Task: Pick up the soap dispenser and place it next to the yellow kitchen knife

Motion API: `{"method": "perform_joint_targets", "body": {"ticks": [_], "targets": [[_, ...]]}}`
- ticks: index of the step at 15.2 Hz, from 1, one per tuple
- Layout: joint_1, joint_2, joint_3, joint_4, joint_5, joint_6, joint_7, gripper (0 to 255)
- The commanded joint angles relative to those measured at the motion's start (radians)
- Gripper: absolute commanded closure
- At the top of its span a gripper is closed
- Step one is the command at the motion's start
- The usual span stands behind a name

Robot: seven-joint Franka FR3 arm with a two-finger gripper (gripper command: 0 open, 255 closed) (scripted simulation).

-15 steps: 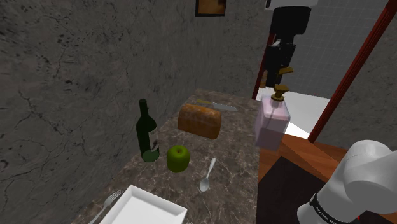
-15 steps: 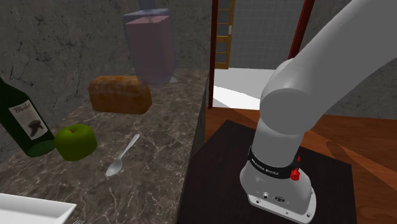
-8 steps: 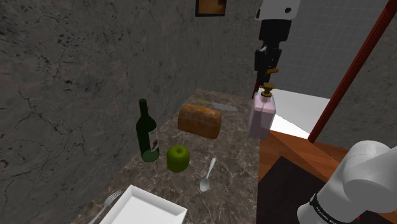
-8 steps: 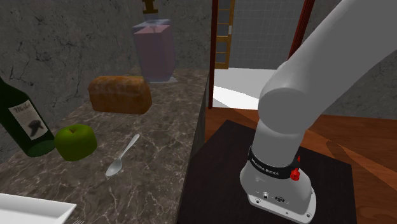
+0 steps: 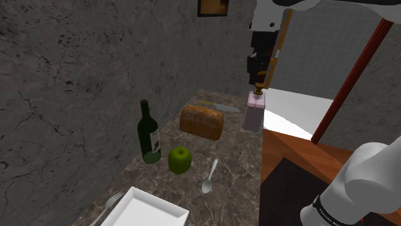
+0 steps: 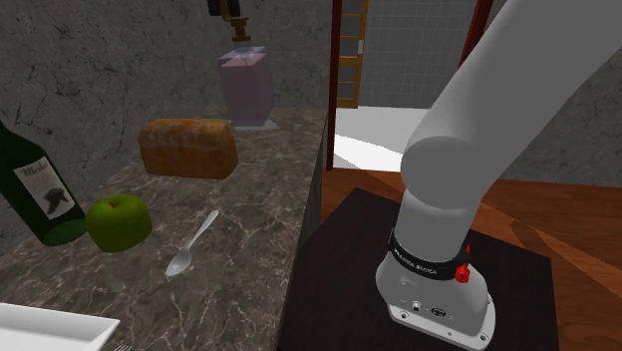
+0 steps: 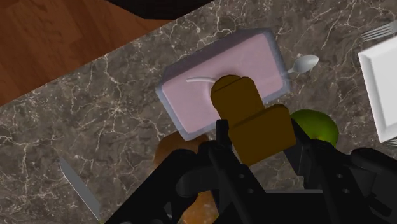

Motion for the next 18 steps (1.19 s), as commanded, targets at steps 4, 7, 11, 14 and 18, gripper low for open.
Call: {"method": "perform_joint_targets", "body": {"ticks": [4, 7, 11, 14, 18], "targets": [[-0.032, 0.109, -0.055, 0.042, -0.026, 0.063, -0.09, 255], [-0.051, 0.186, -0.083, 0.087, -0.034, 0.093, -0.138, 255], [-0.077, 0.3, -0.116, 0.166, -0.037, 0.124, -0.2, 255], [-0.098, 0.393, -0.138, 0.242, -0.034, 0.139, -0.244, 255], [-0.131, 0.528, -0.161, 0.369, -0.023, 0.145, -0.299, 255]]}}
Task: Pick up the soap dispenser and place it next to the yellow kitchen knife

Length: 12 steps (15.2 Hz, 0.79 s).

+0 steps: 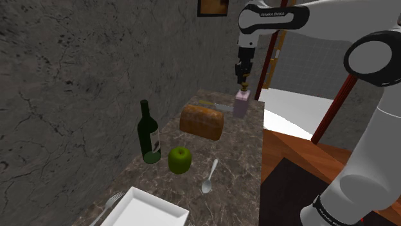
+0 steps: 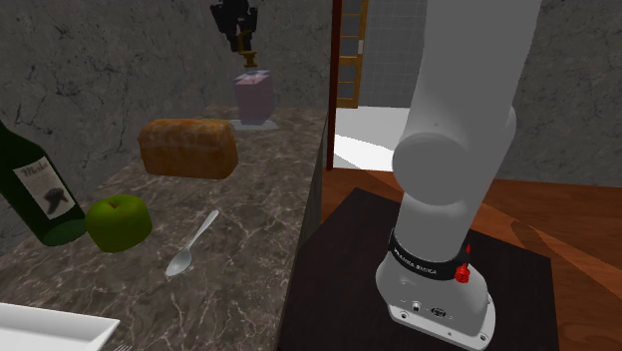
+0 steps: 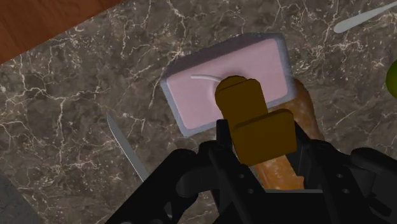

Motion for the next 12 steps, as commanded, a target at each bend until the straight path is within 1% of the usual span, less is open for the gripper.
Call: {"method": "perform_joint_targets", "body": {"ticks": [1, 5, 6, 12], "targets": [[-0.017, 0.069, -0.011, 0.07, 0.006, -0.002, -0.028, 255], [-0.057, 0.227, -0.025, 0.247, 0.025, -0.024, -0.076, 255], [-0.063, 0.246, -0.025, 0.271, 0.027, -0.029, -0.08, 255], [-0.059, 0.235, -0.025, 0.173, 0.026, 0.058, -0.083, 255]]}}
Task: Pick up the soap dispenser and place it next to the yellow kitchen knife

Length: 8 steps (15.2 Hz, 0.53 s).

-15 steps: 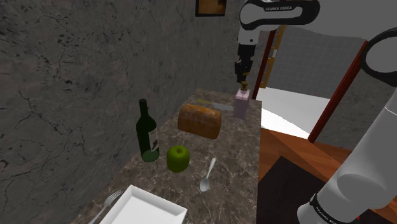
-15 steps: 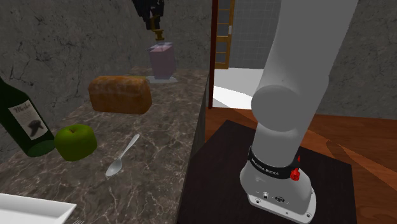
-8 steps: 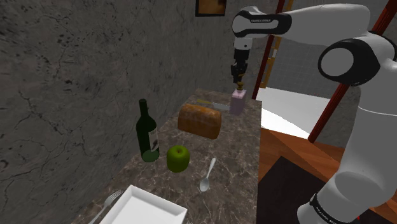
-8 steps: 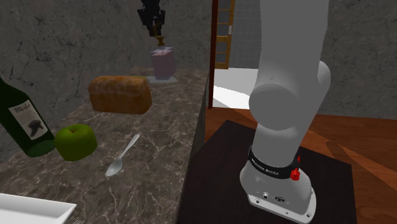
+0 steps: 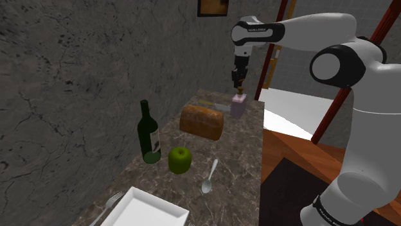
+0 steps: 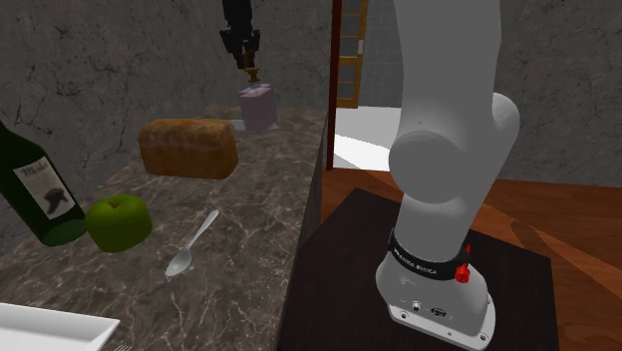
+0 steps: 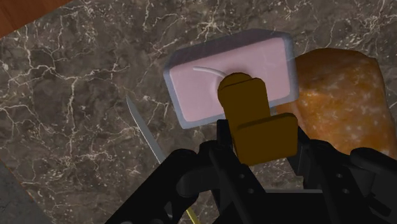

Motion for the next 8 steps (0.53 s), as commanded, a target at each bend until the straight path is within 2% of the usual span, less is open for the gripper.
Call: {"method": "perform_joint_targets", "body": {"ticks": [1, 8], "targets": [[0.001, -0.002, 0.0, -0.028, 0.0, 0.027, -0.001, 255], [0.004, 0.0, 0.001, -0.119, 0.001, 0.12, -0.005, 255]]}}
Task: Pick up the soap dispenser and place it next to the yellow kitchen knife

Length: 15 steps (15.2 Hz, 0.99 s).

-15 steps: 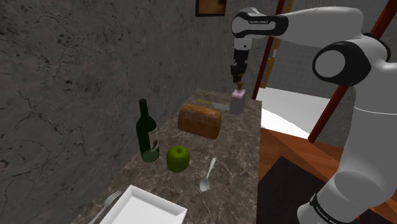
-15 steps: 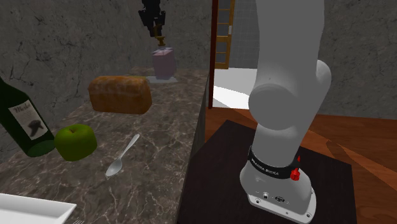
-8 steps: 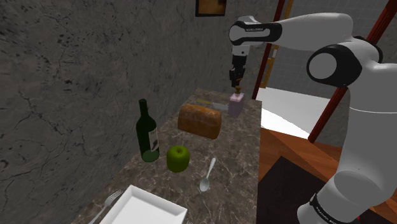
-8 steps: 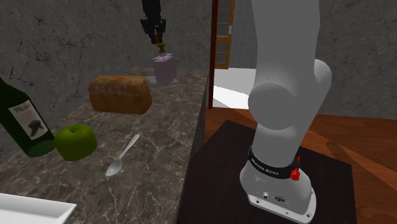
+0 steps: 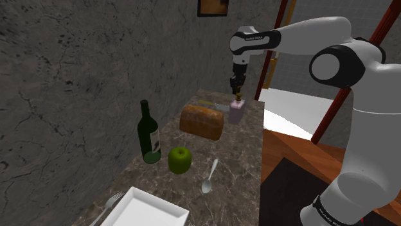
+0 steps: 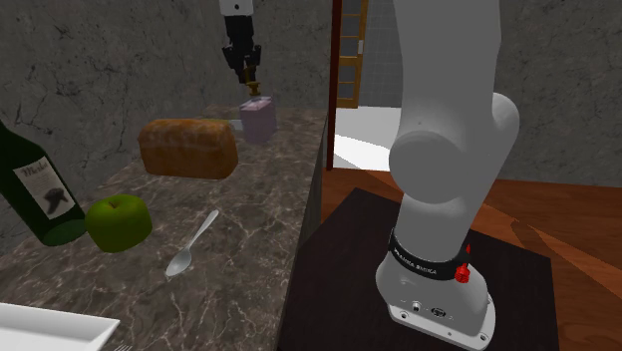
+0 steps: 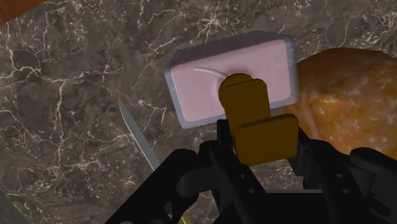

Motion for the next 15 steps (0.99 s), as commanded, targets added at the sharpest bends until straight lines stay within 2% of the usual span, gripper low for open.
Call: {"method": "perform_joint_targets", "body": {"ticks": [1, 6, 13, 14, 15], "targets": [[0.0, -0.002, 0.0, -0.03, 0.0, 0.029, -0.003, 255], [0.001, 0.009, 0.001, -0.083, 0.003, 0.092, -0.006, 255], [0.001, 0.009, 0.001, -0.083, 0.003, 0.092, -0.006, 255], [0.001, 0.009, 0.001, -0.083, 0.003, 0.092, -0.006, 0], [0.001, 0.008, 0.001, -0.083, 0.002, 0.092, -0.006, 0]]}}
